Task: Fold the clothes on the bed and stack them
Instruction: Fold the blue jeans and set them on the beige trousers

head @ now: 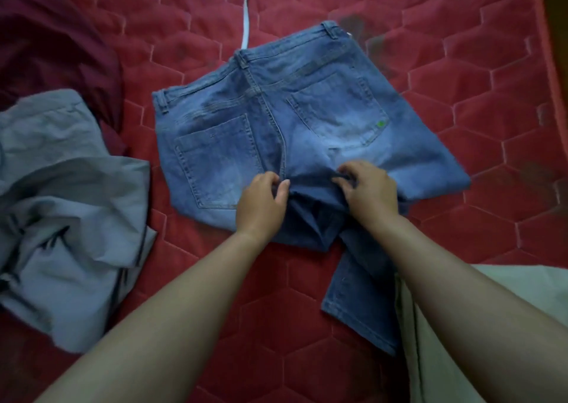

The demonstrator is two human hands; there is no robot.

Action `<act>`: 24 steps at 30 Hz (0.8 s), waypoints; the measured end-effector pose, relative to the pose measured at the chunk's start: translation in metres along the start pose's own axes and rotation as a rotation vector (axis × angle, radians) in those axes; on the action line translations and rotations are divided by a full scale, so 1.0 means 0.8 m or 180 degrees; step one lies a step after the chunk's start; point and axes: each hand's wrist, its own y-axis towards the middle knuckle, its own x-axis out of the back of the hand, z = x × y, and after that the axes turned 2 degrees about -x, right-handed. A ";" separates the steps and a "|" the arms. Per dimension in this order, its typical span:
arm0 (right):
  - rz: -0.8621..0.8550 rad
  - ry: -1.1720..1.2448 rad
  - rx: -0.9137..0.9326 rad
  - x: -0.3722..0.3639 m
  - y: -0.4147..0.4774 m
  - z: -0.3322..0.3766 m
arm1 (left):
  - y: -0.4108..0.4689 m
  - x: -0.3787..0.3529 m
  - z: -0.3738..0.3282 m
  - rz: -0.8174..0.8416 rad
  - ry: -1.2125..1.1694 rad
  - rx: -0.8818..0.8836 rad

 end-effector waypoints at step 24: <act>0.0862 -0.1400 0.0270 -0.088 -0.084 0.071 | -0.043 0.083 0.159 0.0540 0.1659 -0.0731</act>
